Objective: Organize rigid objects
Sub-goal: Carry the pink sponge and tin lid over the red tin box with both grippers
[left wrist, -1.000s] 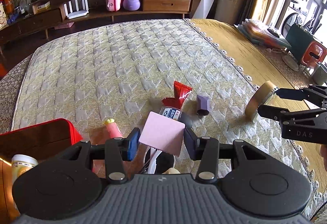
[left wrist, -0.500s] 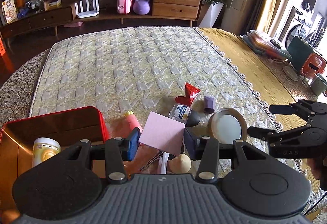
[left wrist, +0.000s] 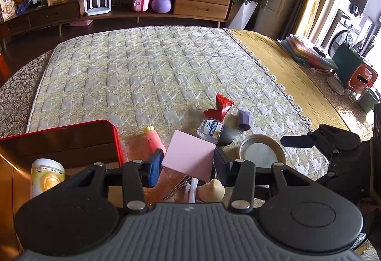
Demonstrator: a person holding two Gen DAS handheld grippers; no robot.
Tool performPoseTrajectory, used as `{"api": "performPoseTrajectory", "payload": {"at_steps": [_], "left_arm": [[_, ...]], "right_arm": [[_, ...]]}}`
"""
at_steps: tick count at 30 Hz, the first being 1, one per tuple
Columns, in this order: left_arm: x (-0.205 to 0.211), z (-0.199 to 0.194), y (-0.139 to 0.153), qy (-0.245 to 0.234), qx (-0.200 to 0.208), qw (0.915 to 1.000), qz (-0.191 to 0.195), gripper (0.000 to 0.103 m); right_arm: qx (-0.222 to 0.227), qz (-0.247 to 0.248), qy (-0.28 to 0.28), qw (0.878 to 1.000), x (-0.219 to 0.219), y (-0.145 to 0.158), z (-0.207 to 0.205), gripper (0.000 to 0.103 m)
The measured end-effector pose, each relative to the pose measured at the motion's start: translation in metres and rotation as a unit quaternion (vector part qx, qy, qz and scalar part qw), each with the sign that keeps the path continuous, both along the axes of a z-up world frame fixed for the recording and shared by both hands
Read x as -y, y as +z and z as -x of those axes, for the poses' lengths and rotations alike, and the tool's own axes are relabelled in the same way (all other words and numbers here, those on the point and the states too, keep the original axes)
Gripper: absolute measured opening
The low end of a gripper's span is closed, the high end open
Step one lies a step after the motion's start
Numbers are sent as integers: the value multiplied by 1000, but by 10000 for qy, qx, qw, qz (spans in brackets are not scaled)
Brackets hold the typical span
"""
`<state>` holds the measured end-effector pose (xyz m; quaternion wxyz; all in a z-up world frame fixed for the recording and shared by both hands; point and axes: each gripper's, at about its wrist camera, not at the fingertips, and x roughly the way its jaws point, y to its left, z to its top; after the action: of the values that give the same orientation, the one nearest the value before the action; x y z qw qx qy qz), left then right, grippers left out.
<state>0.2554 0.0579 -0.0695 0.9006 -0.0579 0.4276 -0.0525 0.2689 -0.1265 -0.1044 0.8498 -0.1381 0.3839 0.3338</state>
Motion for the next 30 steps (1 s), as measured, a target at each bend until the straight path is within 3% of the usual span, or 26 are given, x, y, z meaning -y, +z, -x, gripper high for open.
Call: {"api": "performPoseTrajectory", "payload": {"at_steps": [4, 10, 16, 30], "left_arm": [[-1, 0, -2, 16, -37, 10000, 47, 45], [-6, 4, 1, 82, -47, 9999, 61, 45], [-12, 19, 15, 209, 20, 9997, 131, 45], [-58, 78, 63, 635, 332, 9974, 57, 46]], "right_arm": [[-37, 55, -41, 10000, -3, -6, -1, 75], [31, 19, -177, 9998, 1, 4, 3, 75], [167, -165, -275, 9993, 10, 37, 22, 75], [482, -385, 156, 9980, -20, 105, 93, 75]]}}
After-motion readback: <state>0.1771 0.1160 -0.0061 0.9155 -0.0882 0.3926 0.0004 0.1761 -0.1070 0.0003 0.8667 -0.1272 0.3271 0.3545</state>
